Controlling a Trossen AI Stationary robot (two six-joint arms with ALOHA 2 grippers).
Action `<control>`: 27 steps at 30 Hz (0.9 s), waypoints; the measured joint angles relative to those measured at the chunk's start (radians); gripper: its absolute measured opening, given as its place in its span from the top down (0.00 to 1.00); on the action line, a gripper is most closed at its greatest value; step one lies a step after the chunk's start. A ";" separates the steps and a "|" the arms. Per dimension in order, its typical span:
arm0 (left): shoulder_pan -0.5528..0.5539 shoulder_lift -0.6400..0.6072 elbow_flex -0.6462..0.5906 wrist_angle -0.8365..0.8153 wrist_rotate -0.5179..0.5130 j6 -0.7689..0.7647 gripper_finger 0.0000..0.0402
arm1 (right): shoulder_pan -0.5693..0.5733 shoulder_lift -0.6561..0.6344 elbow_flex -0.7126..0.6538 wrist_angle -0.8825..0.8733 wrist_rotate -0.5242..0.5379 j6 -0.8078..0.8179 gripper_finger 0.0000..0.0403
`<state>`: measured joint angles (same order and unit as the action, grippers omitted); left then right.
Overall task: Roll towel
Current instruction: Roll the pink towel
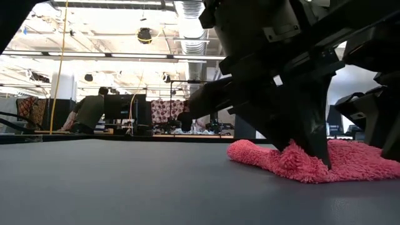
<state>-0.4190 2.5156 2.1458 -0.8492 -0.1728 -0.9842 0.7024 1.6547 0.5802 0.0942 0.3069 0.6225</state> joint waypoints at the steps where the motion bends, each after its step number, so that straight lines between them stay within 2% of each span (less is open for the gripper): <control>1: 0.002 0.000 0.000 0.001 0.014 -0.009 0.98 | 0.000 0.000 0.004 -0.004 -0.005 0.002 0.76; 6: 0.005 -0.001 0.001 0.022 0.044 -0.054 0.99 | 0.000 0.000 0.034 -0.038 -0.051 0.013 0.88; 10: 0.002 0.007 0.047 0.022 0.099 -0.018 0.99 | 0.000 0.000 0.081 -0.110 -0.167 0.046 0.93; 14: 0.001 0.009 0.099 -0.001 0.110 0.036 1.00 | 0.001 -0.015 0.110 -0.142 -0.257 0.063 0.94; 18: 0.001 0.006 0.134 0.004 0.115 0.040 1.00 | 0.001 -0.065 0.114 -0.183 -0.296 0.117 0.94; 27: 0.008 0.005 0.141 0.020 0.170 0.005 1.00 | -0.043 -0.127 0.116 -0.272 -0.427 0.233 0.94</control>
<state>-0.4114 2.5206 2.2868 -0.8288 -0.0026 -0.9795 0.6593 1.5272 0.6964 -0.1776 -0.1197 0.8555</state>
